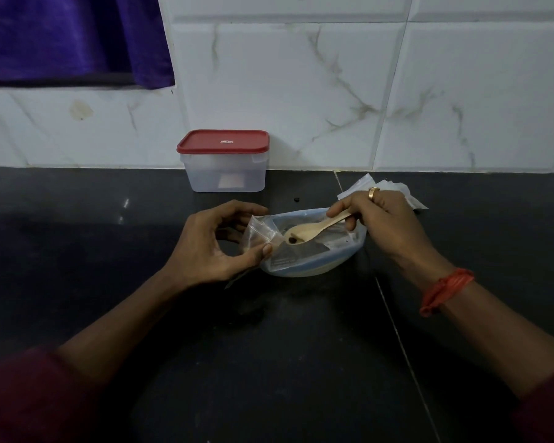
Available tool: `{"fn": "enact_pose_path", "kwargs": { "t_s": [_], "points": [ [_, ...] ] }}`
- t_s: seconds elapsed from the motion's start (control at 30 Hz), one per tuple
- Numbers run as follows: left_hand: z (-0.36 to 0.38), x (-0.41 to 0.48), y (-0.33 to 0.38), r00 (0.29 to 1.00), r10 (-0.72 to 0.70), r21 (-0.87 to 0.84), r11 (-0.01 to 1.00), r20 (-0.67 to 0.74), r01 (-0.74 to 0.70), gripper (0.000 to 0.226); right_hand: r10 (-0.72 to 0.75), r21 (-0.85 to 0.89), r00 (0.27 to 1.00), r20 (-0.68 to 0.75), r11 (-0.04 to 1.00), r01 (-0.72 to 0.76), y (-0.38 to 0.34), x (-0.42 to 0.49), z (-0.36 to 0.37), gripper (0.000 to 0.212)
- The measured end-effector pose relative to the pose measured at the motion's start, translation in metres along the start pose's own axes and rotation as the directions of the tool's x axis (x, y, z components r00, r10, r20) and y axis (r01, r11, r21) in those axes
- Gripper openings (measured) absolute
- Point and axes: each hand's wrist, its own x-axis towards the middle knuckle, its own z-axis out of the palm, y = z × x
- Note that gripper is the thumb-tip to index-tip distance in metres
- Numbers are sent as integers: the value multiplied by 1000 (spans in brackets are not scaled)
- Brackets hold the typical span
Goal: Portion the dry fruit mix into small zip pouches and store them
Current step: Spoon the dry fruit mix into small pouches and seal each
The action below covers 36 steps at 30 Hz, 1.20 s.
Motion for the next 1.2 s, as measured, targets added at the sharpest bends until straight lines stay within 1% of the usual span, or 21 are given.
{"fn": "enact_pose_path", "kwargs": {
  "t_s": [0.07, 0.13, 0.2, 0.27, 0.33, 0.4, 0.47, 0.63, 0.67, 0.73, 0.83, 0.97, 1.1, 1.2],
  "points": [
    [-1, 0, 0, 1000, -3, 3, 1000, 3, 3, 57, -39, 45, 998, -57, 998, 41, -4, -1, 1, 34],
    [-1, 0, -1, 1000, -1, 5, 1000, 6, 1, 57, -110, 25, 992, -55, 993, 112, -9, -5, 3, 34],
    [-1, 0, 0, 1000, -5, 0, 1000, 6, 5, 57, -188, -32, 982, 27, 981, 189, -12, -8, 8, 33],
    [0, 0, 0, 1000, -5, -3, 1000, 2, 5, 56, -273, -90, 951, 144, 954, 287, -12, -11, 11, 32],
    [0, 0, -1, 1000, -1, 3, 1000, 1, 1, 56, -327, -131, 919, 221, 924, 360, -10, -11, 13, 34],
    [0, 0, -1, 1000, 5, 12, 1000, -1, -5, 55, -319, -121, 916, 242, 927, 355, -8, -11, 13, 36],
    [0, 0, -1, 1000, 7, 8, 1000, -3, -7, 54, -293, -78, 930, 224, 945, 316, -7, -10, 11, 37],
    [-1, 1, 0, 1000, 1, 2, 1000, -11, -1, 55, -202, 72, 972, 123, 978, 194, -7, -4, -2, 36],
    [-1, 1, 0, 1000, 2, 2, 1000, -13, -2, 54, -182, 81, 978, 106, 981, 174, -6, -3, -6, 36],
    [-1, 1, 1, 1000, 6, 0, 1000, -25, -6, 54, -160, 31, 984, 83, 987, 158, -3, -2, -12, 33],
    [-1, 1, 3, 999, 13, -16, 1000, -41, -13, 55, -156, -110, 986, 63, 981, 162, 5, -1, -15, 31],
    [0, 1, 6, 998, 37, -24, 999, -56, -39, 55, -129, -255, 982, 136, 954, 160, 10, -4, -10, 31],
    [1, 2, 9, 996, 57, -40, 997, -72, -60, 57, -213, -385, 960, 183, 883, 269, 10, -6, -7, 24],
    [1, 2, 12, 994, 69, -52, 996, -87, -74, 57, -274, -430, 918, 288, 820, 379, 11, -6, -7, 29]
  ]
}}
